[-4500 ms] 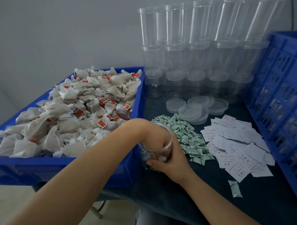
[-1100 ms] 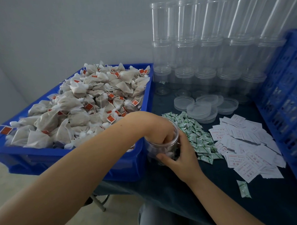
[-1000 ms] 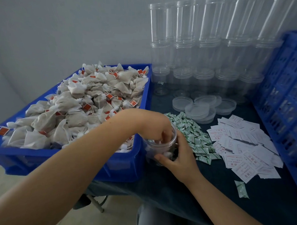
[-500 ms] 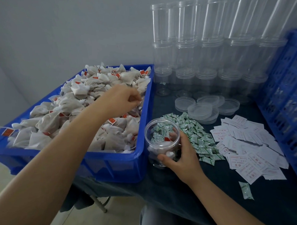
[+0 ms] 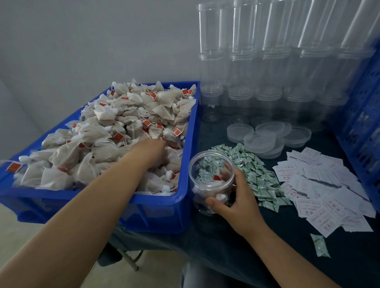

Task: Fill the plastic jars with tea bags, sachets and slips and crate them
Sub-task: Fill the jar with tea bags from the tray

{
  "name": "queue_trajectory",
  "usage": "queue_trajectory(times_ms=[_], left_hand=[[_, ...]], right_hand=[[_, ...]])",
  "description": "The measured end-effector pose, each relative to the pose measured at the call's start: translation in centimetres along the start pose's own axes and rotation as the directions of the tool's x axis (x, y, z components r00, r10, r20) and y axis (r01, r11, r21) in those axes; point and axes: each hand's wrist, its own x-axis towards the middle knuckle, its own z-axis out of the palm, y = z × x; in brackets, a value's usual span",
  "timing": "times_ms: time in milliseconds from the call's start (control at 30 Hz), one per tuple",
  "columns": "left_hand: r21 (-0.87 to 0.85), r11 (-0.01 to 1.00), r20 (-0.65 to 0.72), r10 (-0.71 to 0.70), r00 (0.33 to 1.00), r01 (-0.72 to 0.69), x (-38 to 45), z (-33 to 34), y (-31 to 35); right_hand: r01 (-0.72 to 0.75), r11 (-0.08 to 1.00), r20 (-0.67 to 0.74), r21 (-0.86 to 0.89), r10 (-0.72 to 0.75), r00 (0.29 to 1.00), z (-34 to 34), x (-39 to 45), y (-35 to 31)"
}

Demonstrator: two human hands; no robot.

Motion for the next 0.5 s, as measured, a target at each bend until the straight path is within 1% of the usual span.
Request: queue_trajectory(times_ms=[67,167,400,500], left_hand=[[0.029,0.999,0.013,-0.027,1.000,0.027,0.02,-0.09,-0.02],[0.053,0.998,-0.010,-0.026,1.000,0.026,-0.02,-0.04,-0.06],[0.107,0.994,-0.110,-0.025,0.994,0.037,0.13,-0.24,-0.27],[0.090,0.995,-0.156,-0.019,0.988,0.033,0.25,-0.23,-0.38]], right_hand=[[-0.002,1.000,0.002,0.002,0.002,1.000,-0.01,-0.02,0.02],[0.003,1.000,0.002,0.003,-0.003,1.000,0.09,0.01,0.05],[0.001,1.000,0.003,0.001,-0.001,1.000,0.08,0.06,0.23],[-0.001,1.000,0.004,0.005,0.001,1.000,0.11,0.07,0.27]])
